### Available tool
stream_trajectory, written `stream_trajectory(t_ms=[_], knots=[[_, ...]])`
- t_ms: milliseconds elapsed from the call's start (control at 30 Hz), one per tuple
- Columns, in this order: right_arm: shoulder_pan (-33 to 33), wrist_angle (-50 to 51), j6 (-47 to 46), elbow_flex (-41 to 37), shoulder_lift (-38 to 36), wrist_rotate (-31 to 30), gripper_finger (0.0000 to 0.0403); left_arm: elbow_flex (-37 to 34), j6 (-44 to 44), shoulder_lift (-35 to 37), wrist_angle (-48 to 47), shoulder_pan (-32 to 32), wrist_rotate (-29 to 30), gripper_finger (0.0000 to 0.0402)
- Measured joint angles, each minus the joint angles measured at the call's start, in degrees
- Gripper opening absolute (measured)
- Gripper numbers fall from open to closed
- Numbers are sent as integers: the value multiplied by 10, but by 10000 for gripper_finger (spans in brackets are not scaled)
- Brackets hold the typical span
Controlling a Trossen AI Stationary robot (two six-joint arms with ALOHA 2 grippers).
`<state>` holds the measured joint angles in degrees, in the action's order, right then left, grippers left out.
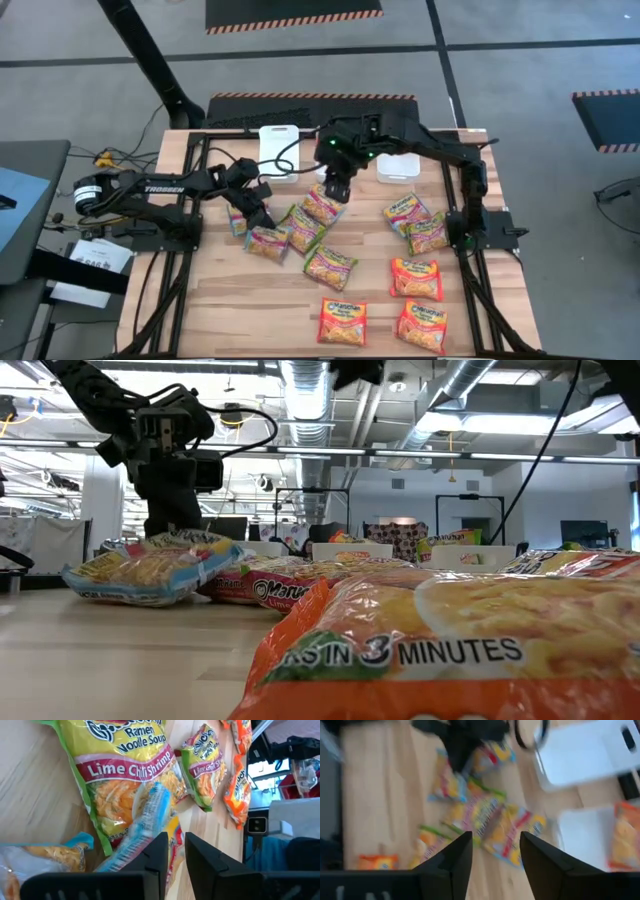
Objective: Sort Maruchan noodles
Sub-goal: Put the blue noodle pack into the left white bin
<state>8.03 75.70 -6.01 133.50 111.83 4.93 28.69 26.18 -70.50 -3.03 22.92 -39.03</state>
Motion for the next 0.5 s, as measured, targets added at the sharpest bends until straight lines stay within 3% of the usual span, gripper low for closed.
stream_trajectory(t_ms=[300, 500], knots=[[-25, -66, -6, 0, 0, 42, 194, 0, 0, 0, 0, 6, -17, 48], [-39, -130, -25, -63, 2, 44, 193, 16, 4, 0, -17, 45, -68, 47]])
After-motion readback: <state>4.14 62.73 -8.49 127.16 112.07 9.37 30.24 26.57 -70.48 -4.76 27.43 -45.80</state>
